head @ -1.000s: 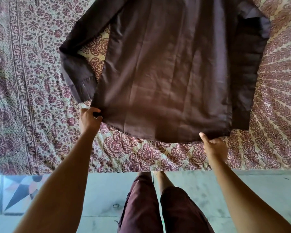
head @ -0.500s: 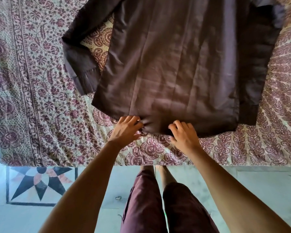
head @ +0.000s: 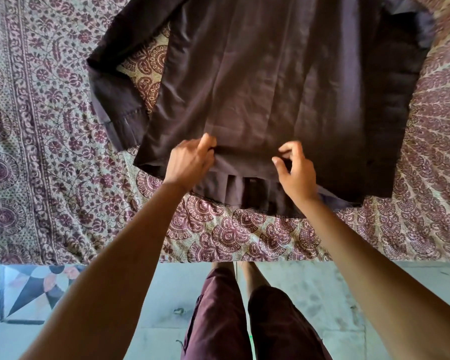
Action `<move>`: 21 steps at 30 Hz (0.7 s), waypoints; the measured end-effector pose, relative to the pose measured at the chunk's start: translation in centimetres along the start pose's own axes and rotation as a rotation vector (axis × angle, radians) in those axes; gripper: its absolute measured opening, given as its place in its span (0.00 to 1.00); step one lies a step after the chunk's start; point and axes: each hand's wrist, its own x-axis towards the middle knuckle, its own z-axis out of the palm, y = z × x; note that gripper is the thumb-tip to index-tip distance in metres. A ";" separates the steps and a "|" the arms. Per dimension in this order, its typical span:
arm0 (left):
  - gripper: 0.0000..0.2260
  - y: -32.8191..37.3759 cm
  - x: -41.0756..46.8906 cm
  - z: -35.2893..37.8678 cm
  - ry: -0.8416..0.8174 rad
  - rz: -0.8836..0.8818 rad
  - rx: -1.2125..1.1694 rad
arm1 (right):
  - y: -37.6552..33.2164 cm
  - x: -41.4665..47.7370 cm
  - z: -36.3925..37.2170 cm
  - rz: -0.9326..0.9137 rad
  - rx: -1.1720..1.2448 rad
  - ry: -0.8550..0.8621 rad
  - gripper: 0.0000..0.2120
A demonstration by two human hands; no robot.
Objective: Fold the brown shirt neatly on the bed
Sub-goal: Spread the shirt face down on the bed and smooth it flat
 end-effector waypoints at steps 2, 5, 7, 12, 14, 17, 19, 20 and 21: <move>0.01 -0.3 1.7 0.7 0.052 0.062 0.086 | -0.4 1.4 -0.2 -0.062 -0.073 0.039 0.05; 0.05 -1.5 2.5 2.6 0.028 0.134 0.254 | -0.1 2.4 -0.1 -0.194 -0.260 -0.005 0.16; 0.12 -1.6 2.0 3.8 -0.098 0.061 0.326 | 0.3 2.0 0.4 -0.178 -0.475 -0.059 0.21; 0.17 0.2 -2.0 4.1 -0.156 0.067 0.211 | 1.5 -2.0 1.0 -0.386 -0.565 -0.187 0.17; 0.12 1.5 -4.0 4.1 -0.145 0.260 0.085 | 2.4 -4.1 1.3 -0.514 -0.532 -0.294 0.19; 0.10 3.2 -6.0 5.0 -0.248 0.427 0.010 | 3.4 -6.4 1.8 -0.520 -0.612 -0.464 0.25; 0.11 3.8 -6.4 5.6 -0.259 0.455 -0.019 | 3.4 -6.7 2.0 -0.498 -0.624 -0.448 0.23; 0.12 4.1 -6.3 5.7 -0.247 0.466 -0.020 | 3.3 -6.6 2.0 -0.503 -0.616 -0.424 0.19; 0.11 4.3 -6.2 5.9 -0.239 0.474 -0.007 | 3.3 -6.5 2.0 -0.509 -0.600 -0.401 0.14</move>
